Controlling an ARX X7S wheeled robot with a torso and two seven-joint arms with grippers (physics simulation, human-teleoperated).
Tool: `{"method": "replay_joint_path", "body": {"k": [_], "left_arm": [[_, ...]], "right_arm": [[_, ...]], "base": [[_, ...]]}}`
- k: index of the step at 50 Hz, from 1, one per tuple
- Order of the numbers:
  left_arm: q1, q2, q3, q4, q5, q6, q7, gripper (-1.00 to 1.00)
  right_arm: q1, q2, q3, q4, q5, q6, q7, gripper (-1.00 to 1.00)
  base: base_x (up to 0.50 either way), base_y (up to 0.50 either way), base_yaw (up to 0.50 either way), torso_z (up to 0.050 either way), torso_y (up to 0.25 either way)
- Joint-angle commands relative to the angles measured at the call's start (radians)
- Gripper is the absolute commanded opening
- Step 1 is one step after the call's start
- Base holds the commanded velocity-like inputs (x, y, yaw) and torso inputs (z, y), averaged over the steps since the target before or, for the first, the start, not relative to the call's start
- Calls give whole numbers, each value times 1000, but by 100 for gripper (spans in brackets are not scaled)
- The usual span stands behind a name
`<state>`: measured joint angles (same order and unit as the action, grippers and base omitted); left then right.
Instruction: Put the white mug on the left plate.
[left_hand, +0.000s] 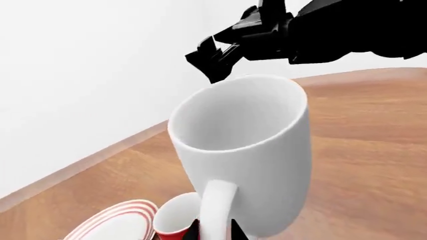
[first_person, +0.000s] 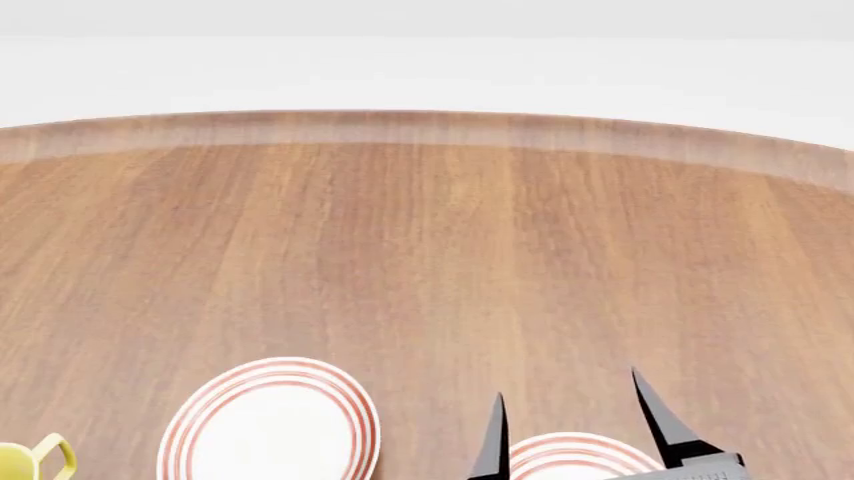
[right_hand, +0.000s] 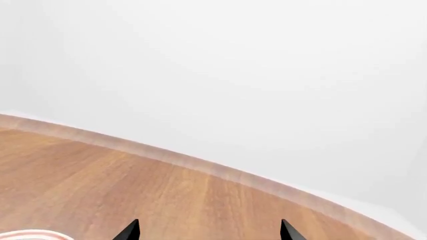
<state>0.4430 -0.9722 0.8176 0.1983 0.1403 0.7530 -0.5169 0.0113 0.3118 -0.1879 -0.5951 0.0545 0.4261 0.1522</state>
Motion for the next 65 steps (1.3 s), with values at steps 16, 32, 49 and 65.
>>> {"method": "replay_joint_path", "body": {"k": [16, 32, 49, 65], "left_arm": [[18, -62, -65, 53, -96, 98, -126, -100], [-93, -34, -71, 31, -325, 103, -99, -100], [-247, 8, -86, 86, -511, -44, -92, -100], [-378, 22, -95, 100, -577, -187, -60, -100]], "right_arm": [[1, 8, 2, -3, 12, 1, 10, 100], [-7, 10, 4, 16, 21, -21, 14, 100], [-11, 15, 7, 36, 30, -42, 19, 100], [-25, 19, 15, 51, 43, -69, 23, 100]], "base": [[0, 0, 0, 0, 0], [0, 0, 0, 0, 1], [0, 0, 0, 0, 0], [0, 0, 0, 0, 0]]}}
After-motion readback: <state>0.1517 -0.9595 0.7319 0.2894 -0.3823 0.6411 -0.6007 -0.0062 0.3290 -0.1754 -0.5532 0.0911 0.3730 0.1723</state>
